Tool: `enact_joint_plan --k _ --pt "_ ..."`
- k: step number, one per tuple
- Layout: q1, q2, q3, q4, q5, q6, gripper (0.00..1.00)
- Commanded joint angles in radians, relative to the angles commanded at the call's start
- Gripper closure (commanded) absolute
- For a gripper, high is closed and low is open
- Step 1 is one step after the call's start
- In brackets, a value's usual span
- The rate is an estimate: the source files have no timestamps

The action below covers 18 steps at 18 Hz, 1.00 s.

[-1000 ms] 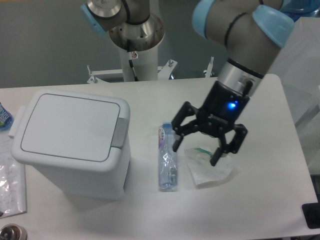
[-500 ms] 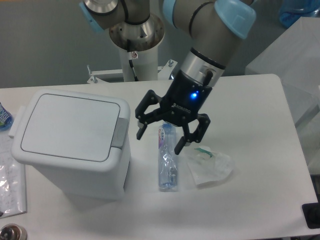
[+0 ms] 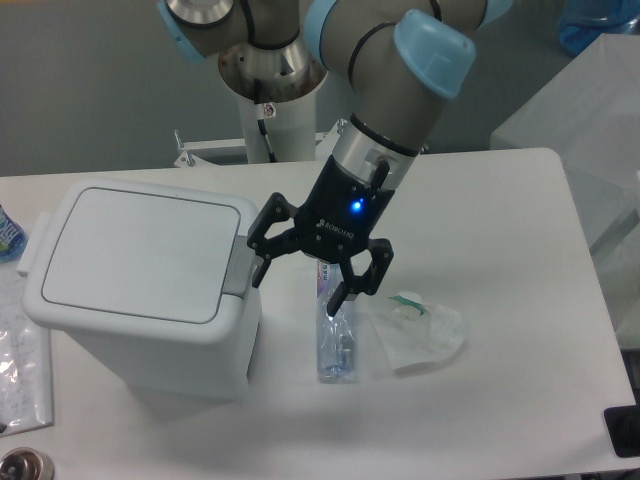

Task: Open the trash can
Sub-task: 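Lower the gripper onto the grey button on the trash can lid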

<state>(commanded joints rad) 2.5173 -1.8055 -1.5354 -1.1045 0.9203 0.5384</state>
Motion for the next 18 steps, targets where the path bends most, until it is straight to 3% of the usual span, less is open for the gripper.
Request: enact_joint_plan --k 11,18 --pt "-0.014 0.057 -0.011 -0.001 0.006 -0.041 0.0" --pt "-0.018 0.058 -0.034 0.003 0.009 -0.041 0.0"
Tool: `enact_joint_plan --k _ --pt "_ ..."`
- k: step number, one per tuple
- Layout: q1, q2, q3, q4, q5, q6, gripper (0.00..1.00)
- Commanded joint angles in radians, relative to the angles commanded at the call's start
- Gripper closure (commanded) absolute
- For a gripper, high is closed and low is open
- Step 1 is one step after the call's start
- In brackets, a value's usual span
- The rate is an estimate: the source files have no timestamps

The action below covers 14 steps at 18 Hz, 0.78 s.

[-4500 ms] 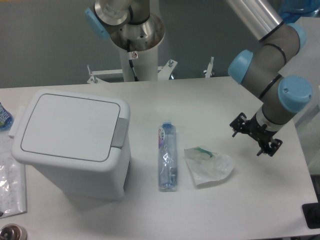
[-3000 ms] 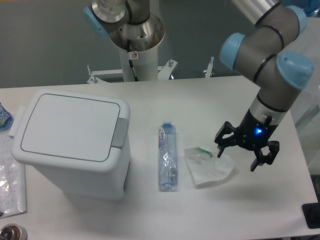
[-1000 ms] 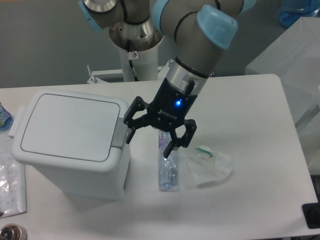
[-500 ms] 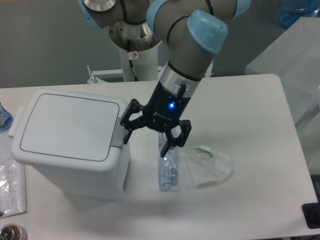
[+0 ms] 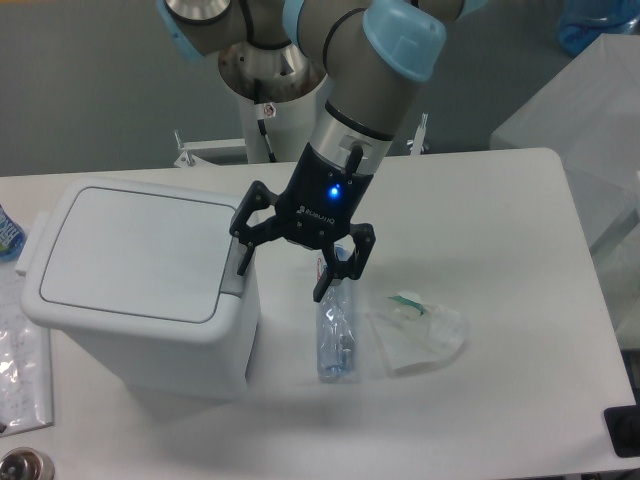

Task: Open the trash can
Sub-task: 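Lower the gripper onto the grey button on the trash can lid, then press the grey lid button down with the gripper finger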

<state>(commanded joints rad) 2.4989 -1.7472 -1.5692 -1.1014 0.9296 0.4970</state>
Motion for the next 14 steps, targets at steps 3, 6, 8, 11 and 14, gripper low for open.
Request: enact_joint_plan --k 3,6,8,11,14 --pt "-0.009 0.0 -0.02 0.009 0.005 0.008 0.0" --pt "-0.009 -0.002 -0.019 0.009 0.005 0.008 0.0" --pt "-0.009 -0.002 -0.017 0.009 0.005 0.009 0.0" --pt "-0.009 -0.002 -0.018 0.014 0.005 0.008 0.0" --pt "-0.009 0.0 -0.015 0.012 0.005 0.005 0.0"
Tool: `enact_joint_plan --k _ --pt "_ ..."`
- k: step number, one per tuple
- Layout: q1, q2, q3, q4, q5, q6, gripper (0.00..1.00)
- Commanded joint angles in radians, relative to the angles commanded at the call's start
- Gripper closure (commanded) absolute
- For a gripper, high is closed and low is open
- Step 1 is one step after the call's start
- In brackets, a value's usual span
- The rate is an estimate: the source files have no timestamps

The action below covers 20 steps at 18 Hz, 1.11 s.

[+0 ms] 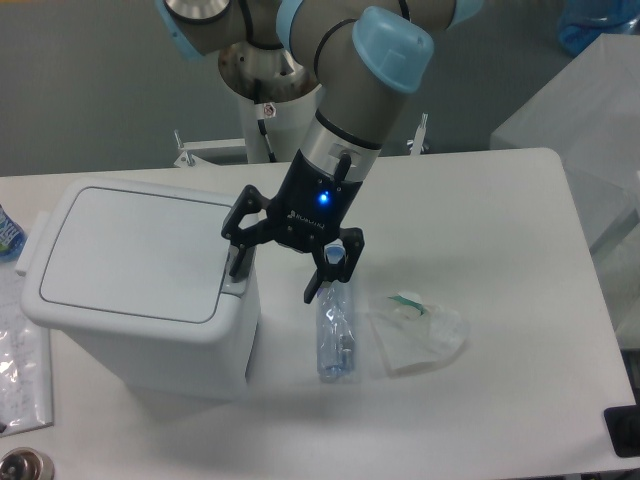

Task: Open the trash can
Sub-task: 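Press the grey lid button down with the gripper finger, then raise the gripper up and away from the opened lid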

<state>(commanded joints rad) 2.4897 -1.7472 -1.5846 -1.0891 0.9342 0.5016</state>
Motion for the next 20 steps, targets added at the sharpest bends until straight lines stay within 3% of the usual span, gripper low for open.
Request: enact_joint_plan --k 20 --pt "0.0 -0.002 0.015 0.003 0.0 0.006 0.0"
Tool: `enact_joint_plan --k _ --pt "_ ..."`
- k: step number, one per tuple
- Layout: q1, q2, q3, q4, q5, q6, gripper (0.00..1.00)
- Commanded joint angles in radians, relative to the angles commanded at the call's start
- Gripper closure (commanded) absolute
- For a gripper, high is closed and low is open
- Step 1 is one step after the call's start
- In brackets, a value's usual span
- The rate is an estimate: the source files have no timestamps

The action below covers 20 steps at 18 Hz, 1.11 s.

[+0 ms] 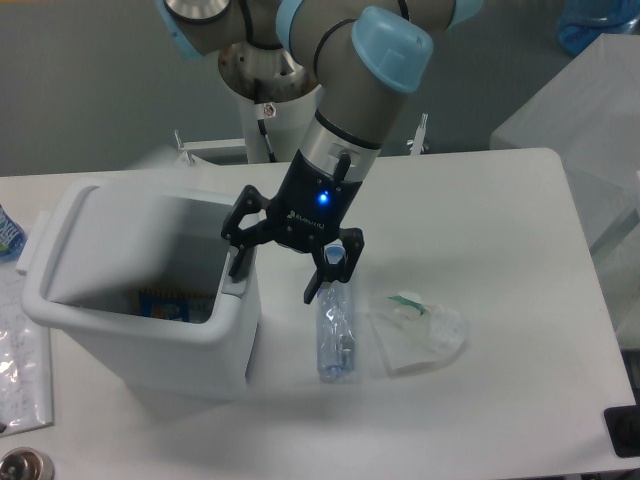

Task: Open the trash can
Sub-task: 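Raise the gripper up and away from the opened lid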

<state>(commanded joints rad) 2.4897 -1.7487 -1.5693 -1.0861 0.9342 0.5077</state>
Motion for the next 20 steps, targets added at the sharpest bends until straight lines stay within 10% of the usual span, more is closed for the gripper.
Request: enact_joint_plan --k 11,20 --pt "0.021 -0.028 0.09 0.028 0.014 0.067 0.0" --pt "0.071 -0.144 0.103 0.035 0.304 0.388 0.0"
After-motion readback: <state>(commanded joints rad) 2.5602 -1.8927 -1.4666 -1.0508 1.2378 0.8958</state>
